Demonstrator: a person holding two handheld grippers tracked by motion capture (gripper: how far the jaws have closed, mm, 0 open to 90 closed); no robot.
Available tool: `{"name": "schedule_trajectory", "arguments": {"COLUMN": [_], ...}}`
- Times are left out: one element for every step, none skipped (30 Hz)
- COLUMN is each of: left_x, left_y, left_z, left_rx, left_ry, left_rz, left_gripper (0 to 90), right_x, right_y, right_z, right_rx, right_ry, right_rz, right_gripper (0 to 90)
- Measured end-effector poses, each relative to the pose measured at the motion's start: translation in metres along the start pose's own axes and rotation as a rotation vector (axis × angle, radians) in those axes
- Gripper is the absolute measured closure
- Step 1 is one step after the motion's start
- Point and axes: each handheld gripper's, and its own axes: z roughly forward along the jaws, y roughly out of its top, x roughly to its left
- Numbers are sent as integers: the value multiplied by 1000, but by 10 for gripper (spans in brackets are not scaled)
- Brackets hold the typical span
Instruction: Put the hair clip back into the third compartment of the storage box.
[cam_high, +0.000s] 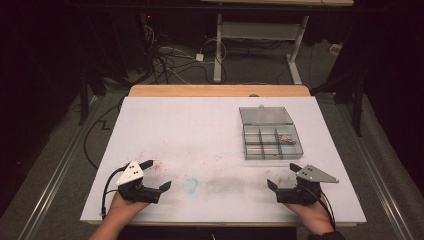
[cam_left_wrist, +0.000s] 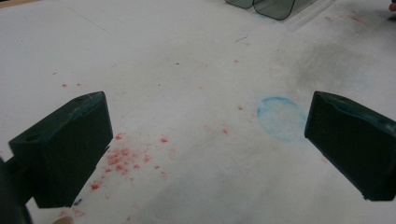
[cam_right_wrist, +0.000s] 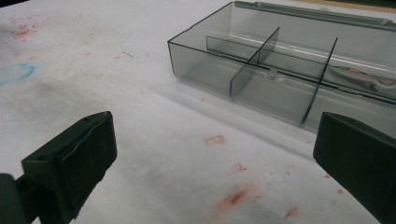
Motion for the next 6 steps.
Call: {"name": "schedule_trajectory", "arguments": {"left_x": [0,0,1,0,0,0], "left_y": [0,0,0,0,0,0], "left_z": [0,0,0,0,0,0], "left_rx": [0,2,3,2,2,3], "left_ry": [0,1,2,2,4,5], "left_rz": [-2,-3,-3,-4,-3,-2], "left_gripper": [4,4,4,4,4,4], "right_x": [0,0,0,0,0,0], "right_y": [0,0,0,0,0,0], "right_z": [0,1,2,2,2,2], "right_rx": [1,7,12,14,13,10], "right_ry": [3,8,10,13,14,14], "right_rz": [-13,-16,-16,-16,-16,-18], "right_gripper": [6,6,6,6,5,6]}}
